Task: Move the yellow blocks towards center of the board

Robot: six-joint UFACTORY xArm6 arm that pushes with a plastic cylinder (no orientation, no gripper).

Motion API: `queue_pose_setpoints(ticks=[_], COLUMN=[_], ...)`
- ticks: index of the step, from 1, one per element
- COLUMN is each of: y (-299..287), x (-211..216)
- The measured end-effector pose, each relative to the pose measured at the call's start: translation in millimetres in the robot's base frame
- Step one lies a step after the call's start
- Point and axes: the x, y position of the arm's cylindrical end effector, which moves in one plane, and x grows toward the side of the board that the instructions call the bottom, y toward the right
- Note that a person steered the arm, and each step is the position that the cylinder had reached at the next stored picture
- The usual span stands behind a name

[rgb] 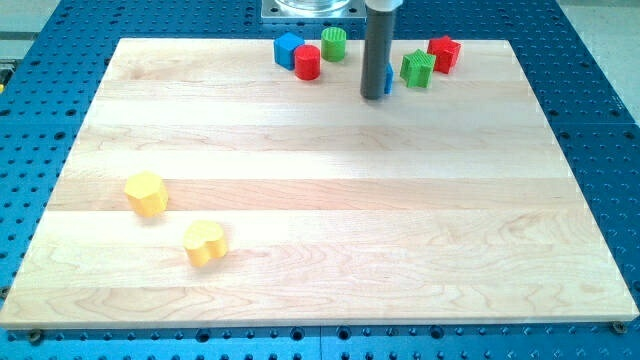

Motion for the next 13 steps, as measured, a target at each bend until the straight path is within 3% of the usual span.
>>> queue_pose_setpoints(ticks=[1,2,3,4,5,6,8,9,10,11,13], y=[28,-13,-49,-128,-180,-199,-222,-245,-325,-324,-227], x=[0,56,176,242,267,273,182,236,263,217,161])
